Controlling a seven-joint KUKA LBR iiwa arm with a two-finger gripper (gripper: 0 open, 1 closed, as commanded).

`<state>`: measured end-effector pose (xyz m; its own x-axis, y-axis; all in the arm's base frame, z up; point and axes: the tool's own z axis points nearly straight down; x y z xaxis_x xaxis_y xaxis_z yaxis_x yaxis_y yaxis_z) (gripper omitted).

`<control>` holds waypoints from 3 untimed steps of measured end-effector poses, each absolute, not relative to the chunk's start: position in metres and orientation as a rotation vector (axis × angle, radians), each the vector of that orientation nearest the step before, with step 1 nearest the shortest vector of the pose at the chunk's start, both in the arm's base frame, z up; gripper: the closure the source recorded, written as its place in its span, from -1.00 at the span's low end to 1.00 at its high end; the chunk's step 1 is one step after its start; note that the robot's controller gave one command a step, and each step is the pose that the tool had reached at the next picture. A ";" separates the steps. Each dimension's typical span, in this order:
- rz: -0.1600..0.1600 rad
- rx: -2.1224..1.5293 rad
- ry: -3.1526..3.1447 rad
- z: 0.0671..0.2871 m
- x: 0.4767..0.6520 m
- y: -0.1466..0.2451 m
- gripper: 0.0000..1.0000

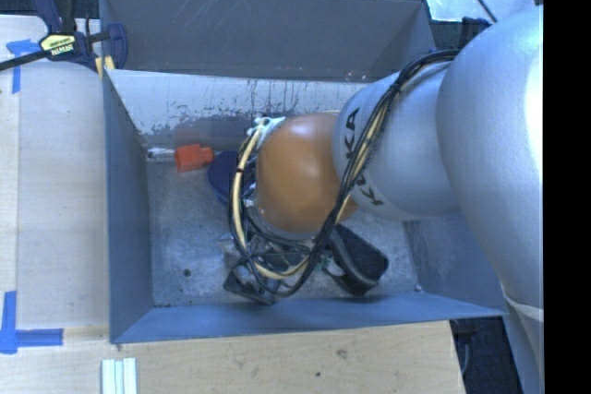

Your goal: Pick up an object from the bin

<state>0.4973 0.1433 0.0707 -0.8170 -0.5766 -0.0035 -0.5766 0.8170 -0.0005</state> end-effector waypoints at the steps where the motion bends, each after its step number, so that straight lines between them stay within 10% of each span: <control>1: -0.005 -0.996 2.969 0.151 0.508 0.102 1.00; 3: -0.001 -2.216 2.221 0.174 0.531 0.048 1.00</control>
Offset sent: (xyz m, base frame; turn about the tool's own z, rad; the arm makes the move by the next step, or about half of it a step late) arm 0.0072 -0.0386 0.0760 -0.0390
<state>0.5312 0.0482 0.1737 -0.0023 -1.0000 -0.0026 -1.0000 0.0023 -0.0033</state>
